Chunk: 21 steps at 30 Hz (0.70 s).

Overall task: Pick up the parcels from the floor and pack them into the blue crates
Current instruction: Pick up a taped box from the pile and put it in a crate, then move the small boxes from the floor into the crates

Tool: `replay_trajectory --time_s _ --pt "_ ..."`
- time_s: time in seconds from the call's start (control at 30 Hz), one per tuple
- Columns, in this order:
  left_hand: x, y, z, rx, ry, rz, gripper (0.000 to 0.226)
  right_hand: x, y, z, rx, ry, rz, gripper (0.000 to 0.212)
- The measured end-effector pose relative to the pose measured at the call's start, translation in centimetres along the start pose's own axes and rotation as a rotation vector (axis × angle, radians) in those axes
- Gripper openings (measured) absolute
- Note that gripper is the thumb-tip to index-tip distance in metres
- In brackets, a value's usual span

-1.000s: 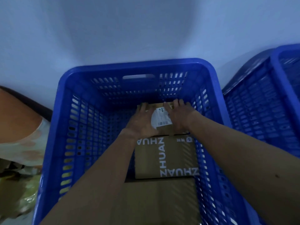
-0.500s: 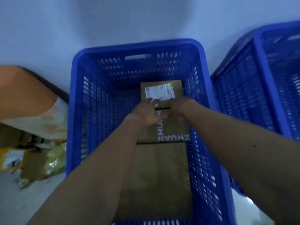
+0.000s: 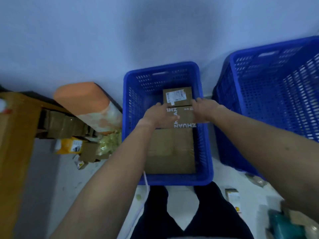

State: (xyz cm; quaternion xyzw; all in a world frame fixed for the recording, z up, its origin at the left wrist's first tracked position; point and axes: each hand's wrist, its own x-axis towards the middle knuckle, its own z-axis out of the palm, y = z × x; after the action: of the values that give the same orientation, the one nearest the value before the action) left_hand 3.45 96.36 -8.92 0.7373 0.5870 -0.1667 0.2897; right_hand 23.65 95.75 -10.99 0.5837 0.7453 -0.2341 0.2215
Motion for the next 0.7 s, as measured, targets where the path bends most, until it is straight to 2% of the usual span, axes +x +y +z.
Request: replay_trajectory --time_s 0.1,0.33,0.5,0.63,0.7 --pt "-4.4 1.2 -1.5 0.052 0.076 0.027 0.082 -4.7 -0.2 -1.8 0.028 0.048 0.004 0.079" --pt "-10.6 3.1 -1.6 0.059 0.144 0.103 0.084 -14.7 -0.4 -0.9 0.071 0.093 0.126 0.066" --pt "-14.3 4.2 -0.5 0.079 0.145 0.237 0.089 -21.8 -1.7 2.5 0.083 0.051 0.311 0.065" --pt "-16.8 4.9 0.9 0.186 0.14 0.4 0.081 -27.8 -2.9 7.0 0.136 0.04 0.431 0.063" --pt "-17.9 5.5 1.5 0.204 0.145 0.448 0.084 -31.0 -3.3 9.6 0.164 0.025 0.502 0.065"
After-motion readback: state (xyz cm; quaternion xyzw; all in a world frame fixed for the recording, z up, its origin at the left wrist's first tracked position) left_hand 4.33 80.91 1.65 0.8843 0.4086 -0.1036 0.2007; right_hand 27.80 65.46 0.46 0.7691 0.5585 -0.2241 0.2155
